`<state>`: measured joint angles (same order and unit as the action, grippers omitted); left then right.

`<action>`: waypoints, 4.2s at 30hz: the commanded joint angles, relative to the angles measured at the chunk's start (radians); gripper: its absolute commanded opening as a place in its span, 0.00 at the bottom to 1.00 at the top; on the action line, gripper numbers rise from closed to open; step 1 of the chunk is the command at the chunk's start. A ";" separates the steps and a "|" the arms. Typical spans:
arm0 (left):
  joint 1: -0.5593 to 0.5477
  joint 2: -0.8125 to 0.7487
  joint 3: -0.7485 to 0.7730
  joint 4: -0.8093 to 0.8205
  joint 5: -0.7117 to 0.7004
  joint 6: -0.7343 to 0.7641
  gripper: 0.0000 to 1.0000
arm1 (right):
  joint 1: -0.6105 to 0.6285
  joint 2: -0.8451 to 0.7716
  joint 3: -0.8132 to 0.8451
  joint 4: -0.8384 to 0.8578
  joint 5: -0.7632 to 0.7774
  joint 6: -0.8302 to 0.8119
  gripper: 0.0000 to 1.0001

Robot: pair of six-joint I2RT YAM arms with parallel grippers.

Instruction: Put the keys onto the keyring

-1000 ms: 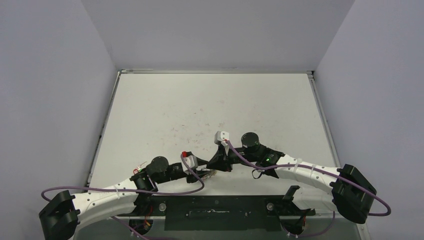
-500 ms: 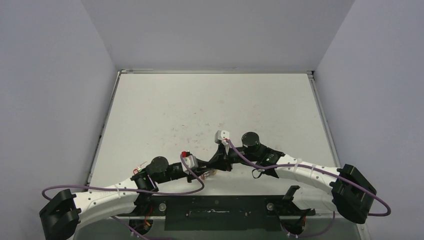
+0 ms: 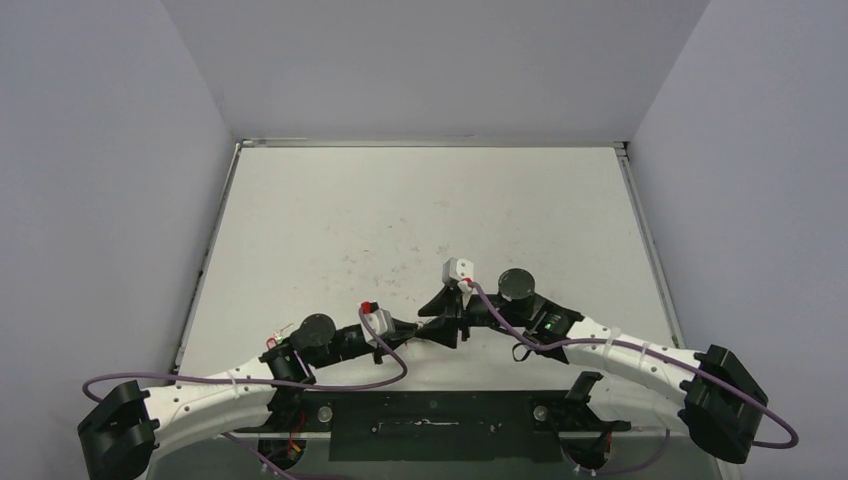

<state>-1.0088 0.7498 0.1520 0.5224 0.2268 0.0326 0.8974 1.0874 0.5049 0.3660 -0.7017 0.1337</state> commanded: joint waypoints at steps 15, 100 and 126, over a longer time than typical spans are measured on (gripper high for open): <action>-0.004 -0.021 0.012 0.009 0.017 0.059 0.00 | 0.002 -0.085 0.064 -0.241 0.032 -0.267 0.42; -0.225 -0.143 0.008 -0.022 -0.252 0.428 0.00 | 0.199 -0.038 0.109 -0.185 0.181 -0.407 0.07; -0.225 -0.289 0.079 -0.155 -0.295 0.253 0.00 | -0.019 0.055 0.110 0.067 0.030 0.194 0.00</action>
<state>-1.2232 0.5007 0.1505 0.3332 -0.0746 0.3618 0.9028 1.1355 0.5716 0.3321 -0.6868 0.2317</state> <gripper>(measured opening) 0.039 0.032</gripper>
